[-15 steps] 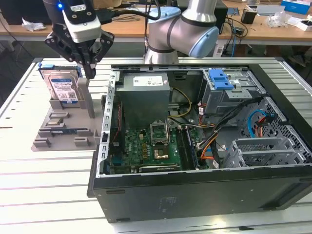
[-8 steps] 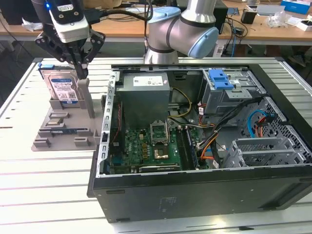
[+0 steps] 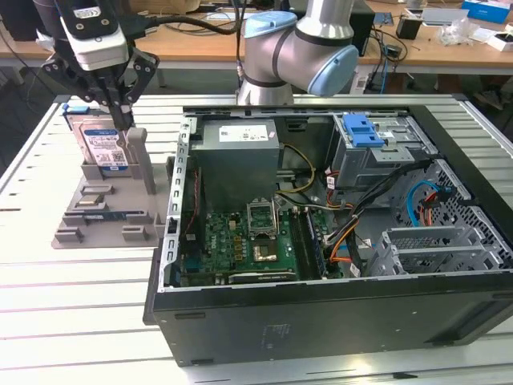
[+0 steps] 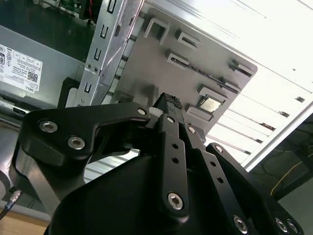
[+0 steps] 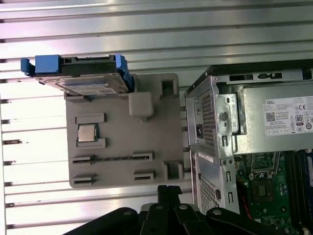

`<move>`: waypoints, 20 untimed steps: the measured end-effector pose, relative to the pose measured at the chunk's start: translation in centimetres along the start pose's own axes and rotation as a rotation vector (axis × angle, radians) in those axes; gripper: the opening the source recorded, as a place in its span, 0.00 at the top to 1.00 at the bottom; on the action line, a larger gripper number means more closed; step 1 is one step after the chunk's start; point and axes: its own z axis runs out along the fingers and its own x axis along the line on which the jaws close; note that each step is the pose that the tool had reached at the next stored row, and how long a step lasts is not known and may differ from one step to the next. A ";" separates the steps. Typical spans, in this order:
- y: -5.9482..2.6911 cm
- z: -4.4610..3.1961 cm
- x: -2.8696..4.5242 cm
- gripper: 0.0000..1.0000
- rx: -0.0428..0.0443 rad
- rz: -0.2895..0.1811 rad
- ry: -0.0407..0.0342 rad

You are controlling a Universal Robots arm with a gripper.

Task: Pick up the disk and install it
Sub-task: 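Reach for the disk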

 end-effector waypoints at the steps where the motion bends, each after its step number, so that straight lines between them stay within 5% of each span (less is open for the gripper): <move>1: -0.01 -0.01 0.16 0.89 0.0001 0.000 0.0001; 9: 0.14 -0.02 2.25 0.89 0.0005 0.000 0.0001; 15: 1.69 0.09 3.75 0.89 0.0055 0.000 -0.0003; 20: 2.93 0.15 6.78 0.89 0.0083 0.000 -0.0006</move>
